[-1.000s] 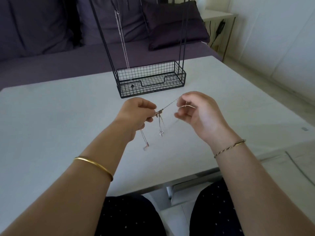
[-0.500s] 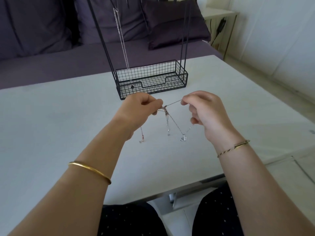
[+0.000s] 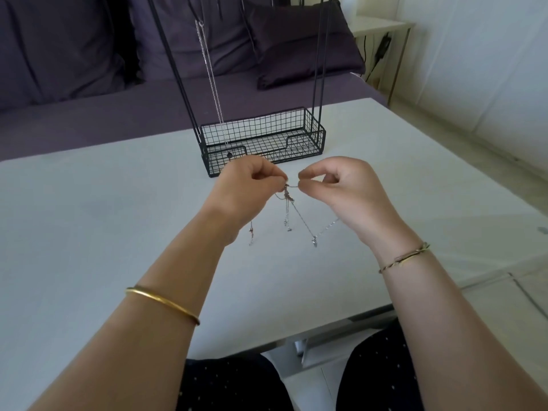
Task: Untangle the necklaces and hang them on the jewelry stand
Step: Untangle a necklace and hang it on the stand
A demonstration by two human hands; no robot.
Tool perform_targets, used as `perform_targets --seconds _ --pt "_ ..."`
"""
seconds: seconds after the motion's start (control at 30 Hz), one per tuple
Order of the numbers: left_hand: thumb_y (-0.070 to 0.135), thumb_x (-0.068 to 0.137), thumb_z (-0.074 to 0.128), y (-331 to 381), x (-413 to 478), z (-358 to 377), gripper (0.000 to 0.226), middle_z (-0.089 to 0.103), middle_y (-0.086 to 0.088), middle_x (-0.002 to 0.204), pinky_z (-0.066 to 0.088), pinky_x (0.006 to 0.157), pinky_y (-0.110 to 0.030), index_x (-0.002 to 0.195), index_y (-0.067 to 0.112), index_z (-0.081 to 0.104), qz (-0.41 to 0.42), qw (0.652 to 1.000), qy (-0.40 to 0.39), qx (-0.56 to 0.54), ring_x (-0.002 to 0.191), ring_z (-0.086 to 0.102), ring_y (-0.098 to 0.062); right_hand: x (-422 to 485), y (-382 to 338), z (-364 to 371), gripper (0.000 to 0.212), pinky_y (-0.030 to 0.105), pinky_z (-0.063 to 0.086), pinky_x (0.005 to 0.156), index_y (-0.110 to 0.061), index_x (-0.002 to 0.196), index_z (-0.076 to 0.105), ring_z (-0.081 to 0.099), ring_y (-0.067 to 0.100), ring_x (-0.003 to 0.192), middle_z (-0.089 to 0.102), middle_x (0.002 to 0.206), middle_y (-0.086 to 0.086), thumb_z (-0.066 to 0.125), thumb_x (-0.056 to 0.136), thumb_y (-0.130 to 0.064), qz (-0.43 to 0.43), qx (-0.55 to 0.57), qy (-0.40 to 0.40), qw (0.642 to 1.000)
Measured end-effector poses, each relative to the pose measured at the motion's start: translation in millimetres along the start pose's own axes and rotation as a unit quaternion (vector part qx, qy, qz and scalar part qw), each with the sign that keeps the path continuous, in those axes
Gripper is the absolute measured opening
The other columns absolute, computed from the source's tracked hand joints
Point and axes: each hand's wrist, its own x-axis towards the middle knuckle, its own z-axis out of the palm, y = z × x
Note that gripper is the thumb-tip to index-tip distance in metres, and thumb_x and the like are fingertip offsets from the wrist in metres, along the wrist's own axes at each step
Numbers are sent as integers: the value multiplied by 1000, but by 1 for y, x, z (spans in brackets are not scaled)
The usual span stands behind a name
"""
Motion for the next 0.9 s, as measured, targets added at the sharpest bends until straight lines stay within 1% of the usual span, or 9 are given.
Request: perform_targets --seconds 0.1,0.2,0.3,0.4,0.53,0.67,0.77,0.83,0.9 --pt "9 88 59 0 -1 0 17 68 1 82 39 54 -9 78 22 64 10 1000 4 -13 58 52 4 2 1 2 8 19 28 49 -19 73 70 42 2 45 46 42 -19 69 81 -20 -30 -48 1 998" --pt "9 89 60 1 -1 0 14 68 0 80 39 51 -6 82 20 64 35 999 2 -10 59 52 3 5 -1 4 13 29 40 56 -10 76 67 47 5 54 51 54 -12 66 85 -20 -58 -75 29 995" --pt "10 88 64 1 -1 2 9 65 2 79 39 50 -7 88 19 64 46 999 -12 12 64 54 -2 5 -7 4 21 41 50 66 4 80 63 59 23 64 61 69 9 60 89 -16 -92 -68 43 993" --pt "14 86 68 1 0 3 9 64 3 79 40 49 -8 91 18 63 55 998 -19 37 63 55 -1 5 -13 5 29 38 47 62 12 78 58 61 22 59 62 75 22 56 91 -14 -134 -66 68 986" --pt "11 83 70 3 0 5 11 64 5 76 44 52 -12 88 17 62 75 995 -10 65 66 57 -6 7 -13 7 28 27 41 56 7 79 57 52 12 48 54 60 7 55 94 -17 -131 -55 74 987" --pt "7 84 66 8 -2 4 14 61 9 75 43 55 -11 83 20 62 111 991 22 77 66 55 -6 10 -14 5 28 16 33 56 5 76 59 41 10 58 53 64 3 59 92 -18 -150 -66 111 980" --pt "8 85 62 10 -2 3 17 60 13 75 42 58 -15 82 24 61 127 986 43 97 67 55 -6 10 -18 3 30 15 33 57 5 75 59 42 10 58 55 64 3 58 92 -19 -158 -57 127 978" --pt "7 86 58 9 -1 3 20 60 14 78 41 57 -13 82 26 60 127 983 36 127 66 54 -2 9 -18 3 32 17 34 56 6 74 57 44 15 60 56 63 5 57 93 -19 -161 -51 135 976" --pt "5 87 56 8 0 2 22 61 15 79 39 52 -7 81 26 60 122 982 26 140 65 52 1 8 -16 4 35 29 38 58 8 73 54 49 26 63 60 68 18 55 94 -20 -159 -43 138 977"
